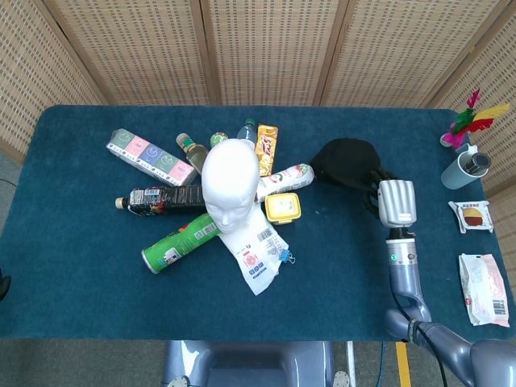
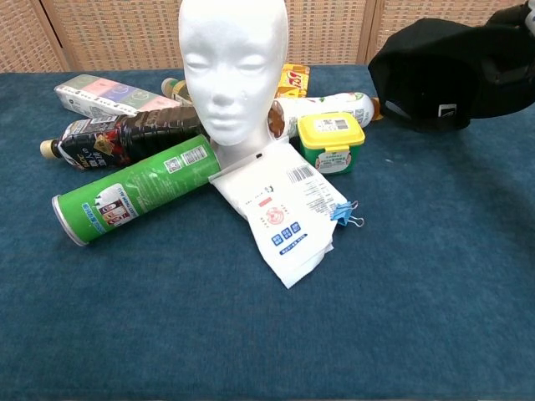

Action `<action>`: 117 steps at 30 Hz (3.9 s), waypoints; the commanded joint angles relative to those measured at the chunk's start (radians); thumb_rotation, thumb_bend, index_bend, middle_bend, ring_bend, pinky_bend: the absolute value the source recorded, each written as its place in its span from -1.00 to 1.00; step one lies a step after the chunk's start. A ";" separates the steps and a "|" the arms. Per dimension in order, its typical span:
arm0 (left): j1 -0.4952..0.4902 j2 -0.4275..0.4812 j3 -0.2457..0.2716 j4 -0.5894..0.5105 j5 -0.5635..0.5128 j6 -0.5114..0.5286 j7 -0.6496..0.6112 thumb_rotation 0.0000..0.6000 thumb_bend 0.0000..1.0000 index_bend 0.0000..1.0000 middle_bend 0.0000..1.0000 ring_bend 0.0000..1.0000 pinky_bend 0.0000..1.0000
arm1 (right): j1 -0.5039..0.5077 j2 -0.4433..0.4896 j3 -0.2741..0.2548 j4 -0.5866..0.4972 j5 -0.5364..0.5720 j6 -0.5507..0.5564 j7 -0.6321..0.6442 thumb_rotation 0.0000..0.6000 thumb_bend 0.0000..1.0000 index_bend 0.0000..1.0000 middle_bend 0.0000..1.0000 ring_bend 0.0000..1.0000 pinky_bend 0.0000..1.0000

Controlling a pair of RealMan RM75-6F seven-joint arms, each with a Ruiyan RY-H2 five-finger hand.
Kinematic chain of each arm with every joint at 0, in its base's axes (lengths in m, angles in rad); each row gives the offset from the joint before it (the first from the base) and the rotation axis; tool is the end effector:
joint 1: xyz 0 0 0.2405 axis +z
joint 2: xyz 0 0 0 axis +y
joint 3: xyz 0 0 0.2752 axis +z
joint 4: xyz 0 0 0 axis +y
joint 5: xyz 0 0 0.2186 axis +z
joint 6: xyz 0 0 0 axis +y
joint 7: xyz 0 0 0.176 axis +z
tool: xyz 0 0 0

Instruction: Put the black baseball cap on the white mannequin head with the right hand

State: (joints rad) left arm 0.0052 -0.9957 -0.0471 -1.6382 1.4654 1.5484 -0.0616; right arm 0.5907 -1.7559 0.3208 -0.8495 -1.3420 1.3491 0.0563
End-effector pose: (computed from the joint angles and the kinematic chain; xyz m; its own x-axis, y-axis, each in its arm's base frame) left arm -0.3516 0.1835 0.2118 0.4295 -0.0287 0.9026 0.8993 0.1049 -0.4246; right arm -0.2532 -0.4245 0.0488 0.3008 0.2759 0.9129 -0.9307 -0.1241 0.3442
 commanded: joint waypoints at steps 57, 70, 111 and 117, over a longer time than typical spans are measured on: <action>-0.012 -0.026 0.004 0.042 -0.002 -0.023 -0.035 1.00 -0.32 0.33 0.04 -0.23 -0.34 | 0.260 0.051 0.062 -0.058 -0.173 0.215 -0.084 1.00 1.00 0.21 -0.02 0.14 0.42; -0.010 -0.045 0.006 0.076 -0.003 -0.027 -0.067 1.00 -0.32 0.33 0.04 -0.23 -0.34 | 0.314 0.066 0.074 -0.103 -0.144 0.130 -0.206 1.00 1.00 0.22 -0.02 0.15 0.42; 0.011 -0.067 0.015 0.140 -0.024 -0.043 -0.114 1.00 -0.32 0.33 0.05 -0.23 -0.34 | 0.452 -0.010 0.026 -0.129 -0.201 0.117 -0.299 1.00 1.00 0.22 -0.01 0.15 0.41; 0.005 -0.071 0.013 0.139 -0.019 -0.046 -0.113 1.00 -0.32 0.33 0.04 -0.23 -0.34 | 0.416 0.010 0.000 -0.191 -0.208 0.129 -0.333 1.00 1.00 0.22 -0.01 0.15 0.40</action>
State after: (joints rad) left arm 0.0106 -1.0667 -0.0337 -1.4993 1.4465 1.5025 -0.1748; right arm 1.0167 -1.7518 0.3292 -1.0289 -1.5470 1.4741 -0.2696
